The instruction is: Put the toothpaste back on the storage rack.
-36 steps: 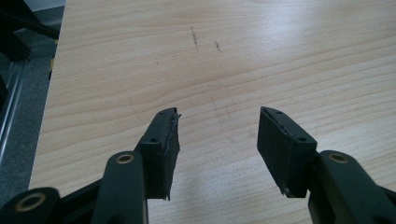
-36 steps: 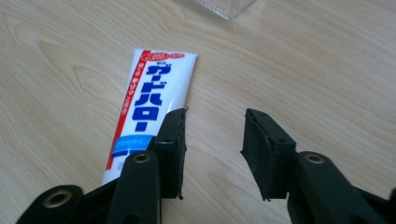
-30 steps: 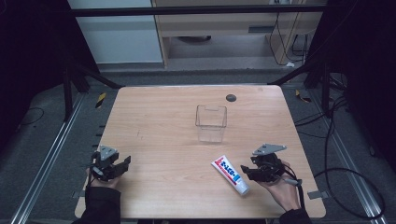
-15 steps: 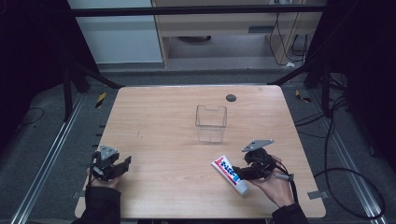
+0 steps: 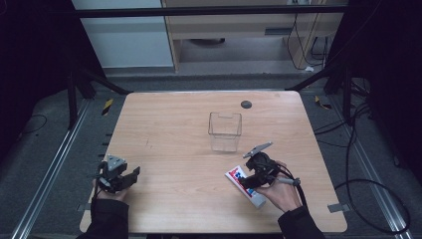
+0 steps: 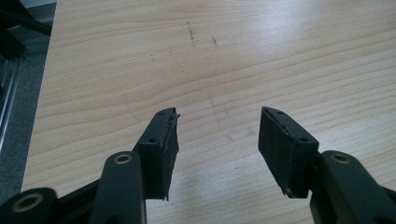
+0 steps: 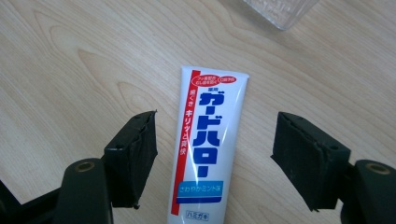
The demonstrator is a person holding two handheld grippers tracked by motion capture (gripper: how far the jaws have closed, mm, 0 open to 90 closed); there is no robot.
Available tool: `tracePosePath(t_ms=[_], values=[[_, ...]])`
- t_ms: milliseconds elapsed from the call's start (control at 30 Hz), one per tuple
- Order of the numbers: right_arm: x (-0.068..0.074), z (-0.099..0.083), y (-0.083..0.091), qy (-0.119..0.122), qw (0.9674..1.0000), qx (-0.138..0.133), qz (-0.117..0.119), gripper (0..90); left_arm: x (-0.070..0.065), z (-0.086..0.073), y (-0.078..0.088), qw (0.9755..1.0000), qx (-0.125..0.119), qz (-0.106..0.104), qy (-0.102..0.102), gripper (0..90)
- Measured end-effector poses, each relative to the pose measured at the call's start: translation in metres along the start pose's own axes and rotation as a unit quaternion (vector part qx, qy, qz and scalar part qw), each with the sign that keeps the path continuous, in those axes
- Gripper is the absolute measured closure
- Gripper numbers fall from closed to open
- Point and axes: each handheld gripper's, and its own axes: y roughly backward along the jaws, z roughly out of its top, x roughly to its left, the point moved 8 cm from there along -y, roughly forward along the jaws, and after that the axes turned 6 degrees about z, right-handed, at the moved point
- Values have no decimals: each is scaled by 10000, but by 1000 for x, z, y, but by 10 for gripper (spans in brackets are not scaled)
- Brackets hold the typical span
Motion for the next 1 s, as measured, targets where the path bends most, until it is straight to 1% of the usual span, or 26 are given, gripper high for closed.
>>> tracePosePath(t_ms=[167, 333, 367, 400, 500, 567, 833, 1000], values=[[1, 1, -10, -102, 9997, 221, 20, 311, 0, 0, 0, 10000, -4, 2, -4, 464], [2, 0, -19, -160, 9993, 332, 50, 312, 0, 0, 0, 10000, 8, 1, -7, 464], [2, 0, -22, -147, 9993, 356, 25, 312, 0, 0, 0, 10000, 9, 1, -9, 464], [1, 1, -26, -165, 9991, 398, -48, 313, 0, 0, 0, 10000, 6, 1, -14, 464], [0, 1, -30, -186, 9990, 393, -31, 314, 0, 0, 0, 10000, 9, -3, -21, 464], [-1, 0, -35, -300, 9987, 418, 13, 321, 0, 0, 0, 10000, 8, -5, -16, 463], [-5, -5, -47, -357, 9978, 563, 50, 339, -1, 0, 0, 10000, 9, -2, -30, 462], [-6, -5, -51, -386, 9976, 571, 63, 339, -1, 0, -1, 10000, 20, -4, -26, 463]])
